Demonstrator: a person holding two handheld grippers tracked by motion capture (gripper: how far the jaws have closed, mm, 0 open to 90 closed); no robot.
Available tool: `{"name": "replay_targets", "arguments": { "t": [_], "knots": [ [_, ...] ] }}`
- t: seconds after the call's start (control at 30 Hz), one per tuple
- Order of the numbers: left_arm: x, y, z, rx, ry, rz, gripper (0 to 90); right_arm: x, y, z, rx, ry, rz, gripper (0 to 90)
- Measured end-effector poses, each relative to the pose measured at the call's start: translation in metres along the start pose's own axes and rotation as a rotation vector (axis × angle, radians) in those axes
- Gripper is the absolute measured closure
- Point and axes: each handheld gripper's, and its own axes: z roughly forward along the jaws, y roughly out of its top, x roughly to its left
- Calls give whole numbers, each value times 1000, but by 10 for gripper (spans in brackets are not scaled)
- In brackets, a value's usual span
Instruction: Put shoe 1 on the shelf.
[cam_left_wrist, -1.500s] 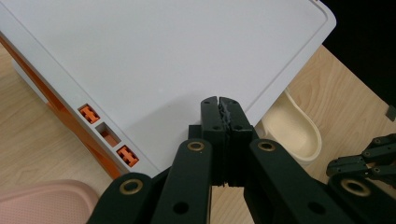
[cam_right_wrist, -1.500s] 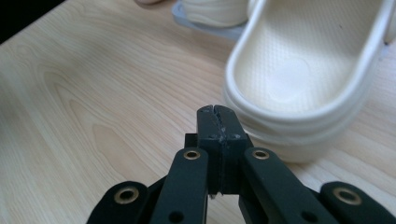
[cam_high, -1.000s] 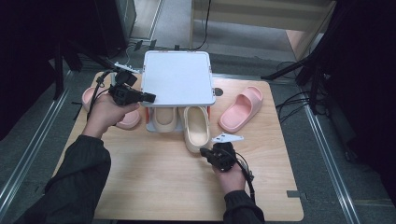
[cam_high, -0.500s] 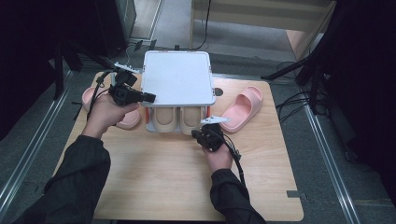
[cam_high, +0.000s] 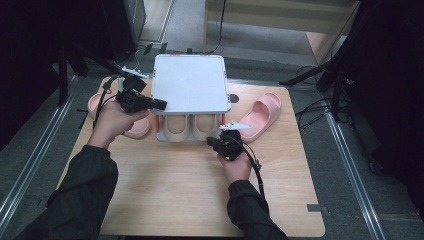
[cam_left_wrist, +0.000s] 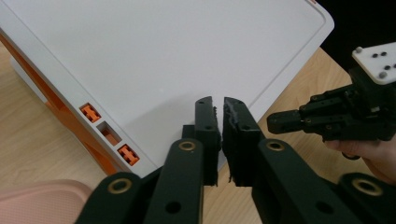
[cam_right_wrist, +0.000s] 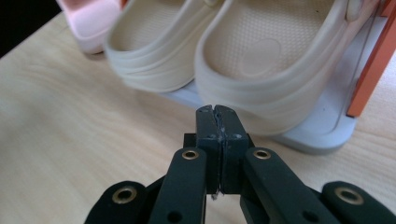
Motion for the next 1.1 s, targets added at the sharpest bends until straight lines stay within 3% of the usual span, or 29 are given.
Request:
{"name": "replay_targets", "arguments": {
  "t": [0.13,0.23,0.47,0.63,0.9,1.1],
  "knots": [
    [-3,2,0,6,16,1,812,0,-6,-15,11,7,-10,887],
    [-4,3,-3,19,21,-22,706,0,-9,-26,12,25,-1,849],
    [-8,4,-32,-38,32,-42,583,0,-13,-56,33,37,-33,632],
    [-8,-3,-46,-49,39,-66,491,0,-18,-70,27,75,-49,565],
    [-6,-17,-62,-48,80,-91,431,-1,-29,-86,34,146,-82,500],
    [2,-32,-69,-45,103,-139,450,-6,-31,-90,24,178,-85,494]
  ]
}}
